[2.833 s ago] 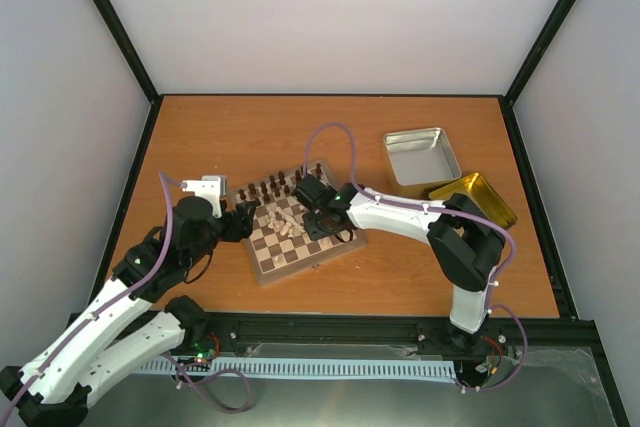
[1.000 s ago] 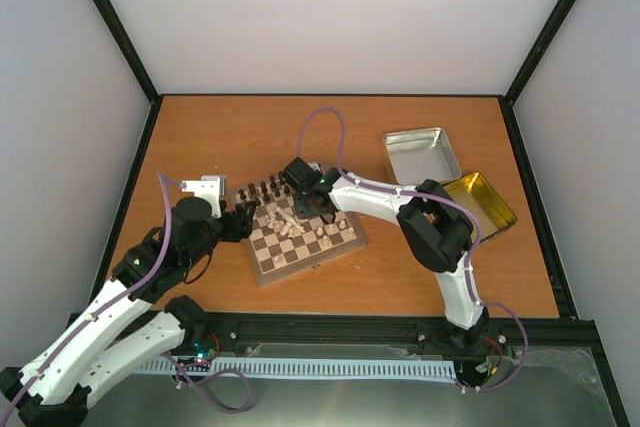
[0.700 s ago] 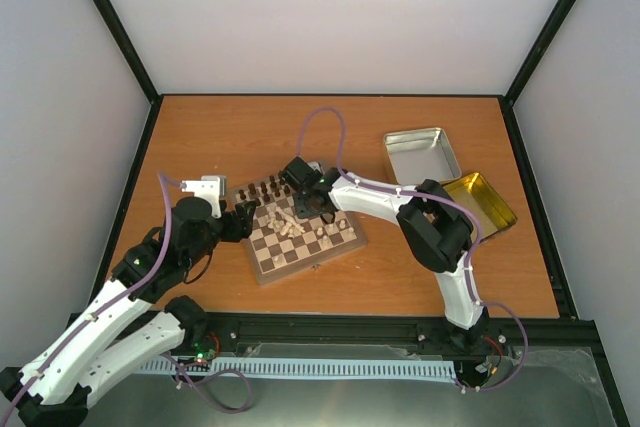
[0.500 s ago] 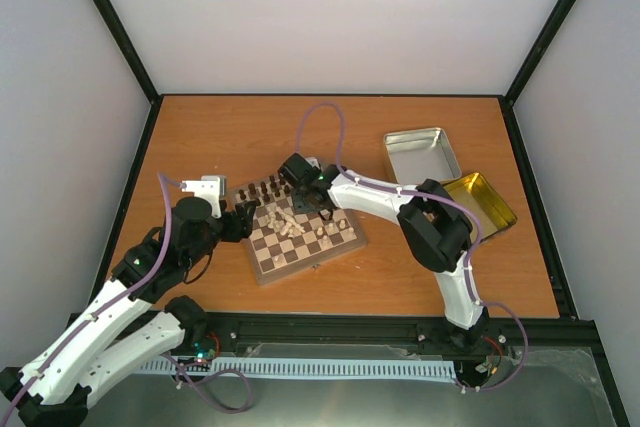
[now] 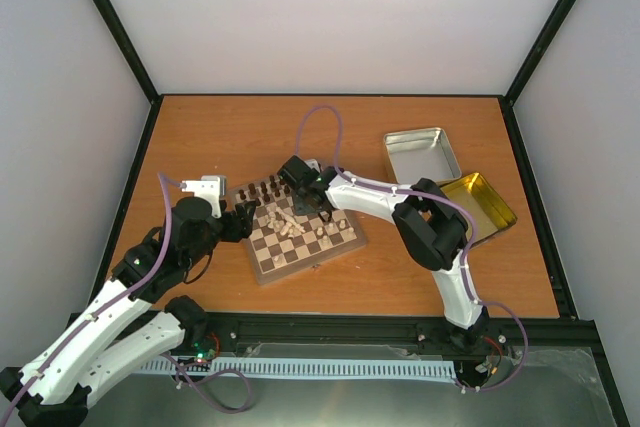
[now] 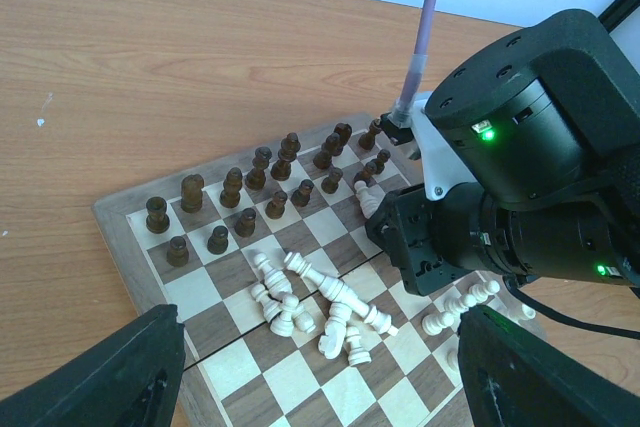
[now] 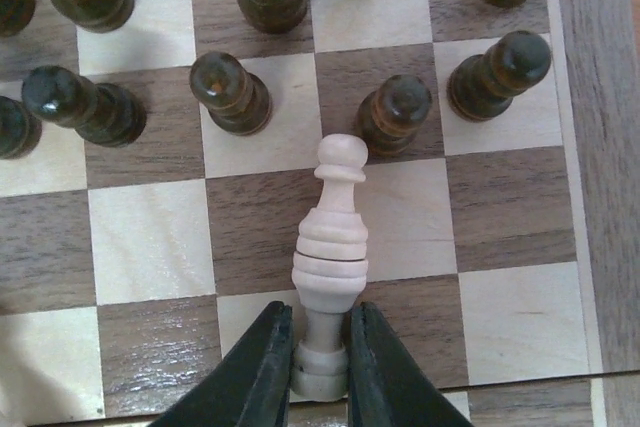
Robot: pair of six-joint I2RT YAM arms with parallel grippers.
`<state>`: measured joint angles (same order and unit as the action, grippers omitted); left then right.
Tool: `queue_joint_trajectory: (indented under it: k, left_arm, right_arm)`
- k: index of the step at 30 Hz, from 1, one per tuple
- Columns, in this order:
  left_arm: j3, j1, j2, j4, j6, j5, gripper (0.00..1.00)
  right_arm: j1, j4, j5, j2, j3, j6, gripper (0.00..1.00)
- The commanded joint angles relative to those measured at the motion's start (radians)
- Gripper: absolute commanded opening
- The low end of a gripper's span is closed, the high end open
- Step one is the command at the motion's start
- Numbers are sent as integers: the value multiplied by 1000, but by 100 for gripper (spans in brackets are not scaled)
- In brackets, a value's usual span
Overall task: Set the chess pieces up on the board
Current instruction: Pick up the chess piece from the chessboard.
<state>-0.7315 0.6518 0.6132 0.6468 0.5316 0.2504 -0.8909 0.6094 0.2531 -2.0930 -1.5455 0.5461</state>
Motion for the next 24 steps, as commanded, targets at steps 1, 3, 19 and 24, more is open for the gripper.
queue_joint_trajectory:
  k: [1, 3, 19, 24]
  left_arm:
    - [-3, -3, 2, -16, 5, 1, 76]
    - [-3, -3, 2, -16, 5, 2, 76]
    - [21, -3, 50, -83, 63, -63, 79]
    - [73, -3, 76, -254, 165, -183, 79]
  right_arm:
    - [9, 5, 20, -7, 7, 1, 14]
    - [11, 5, 14, 7, 18, -2, 11]
    - [66, -519, -190, 479, 567, -295, 7]
    - [130, -633, -419, 587, 640, -363, 7]
